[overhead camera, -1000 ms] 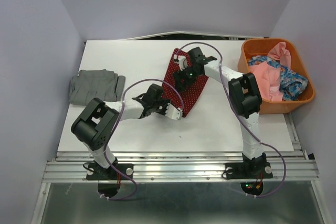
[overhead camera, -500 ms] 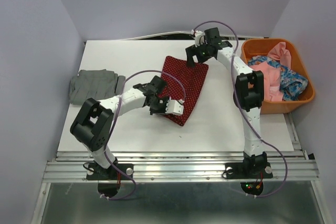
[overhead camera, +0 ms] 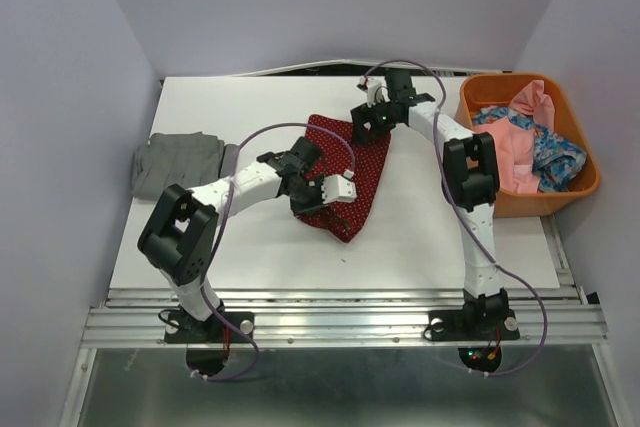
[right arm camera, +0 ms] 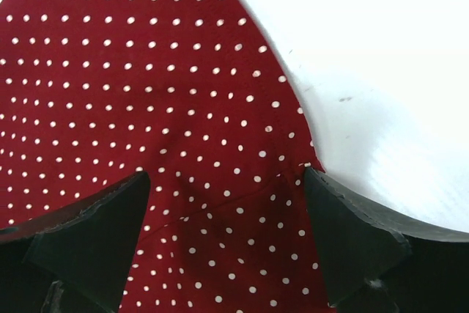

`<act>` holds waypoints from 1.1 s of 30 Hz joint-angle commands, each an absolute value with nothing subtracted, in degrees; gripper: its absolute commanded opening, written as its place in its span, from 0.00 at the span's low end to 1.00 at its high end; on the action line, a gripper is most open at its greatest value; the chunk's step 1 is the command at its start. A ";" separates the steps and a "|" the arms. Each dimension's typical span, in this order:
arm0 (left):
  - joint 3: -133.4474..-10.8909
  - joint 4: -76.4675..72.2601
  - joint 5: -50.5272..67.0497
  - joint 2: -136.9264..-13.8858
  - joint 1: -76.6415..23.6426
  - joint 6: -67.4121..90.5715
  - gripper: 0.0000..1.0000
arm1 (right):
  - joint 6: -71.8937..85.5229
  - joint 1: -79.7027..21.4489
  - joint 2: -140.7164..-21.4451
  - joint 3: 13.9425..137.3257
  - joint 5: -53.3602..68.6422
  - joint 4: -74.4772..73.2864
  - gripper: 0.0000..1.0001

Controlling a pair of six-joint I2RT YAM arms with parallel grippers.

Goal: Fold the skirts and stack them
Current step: Fold the skirt

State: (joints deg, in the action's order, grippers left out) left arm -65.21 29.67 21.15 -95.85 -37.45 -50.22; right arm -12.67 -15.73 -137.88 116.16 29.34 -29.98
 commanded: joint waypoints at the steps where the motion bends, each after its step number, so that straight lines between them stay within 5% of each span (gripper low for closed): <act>1: -64.43 20.14 14.26 -98.95 -37.62 -44.83 0.00 | -12.75 -16.17 -132.64 112.60 30.76 -30.15 0.90; 18: -62.75 21.62 19.86 -96.95 -38.06 -48.16 0.00 | -11.78 -17.23 -122.16 102.39 36.65 -33.14 0.87; 33: -69.87 34.63 24.08 -94.75 -37.97 -50.72 0.00 | -13.27 -17.23 -141.14 123.30 26.44 -25.22 0.98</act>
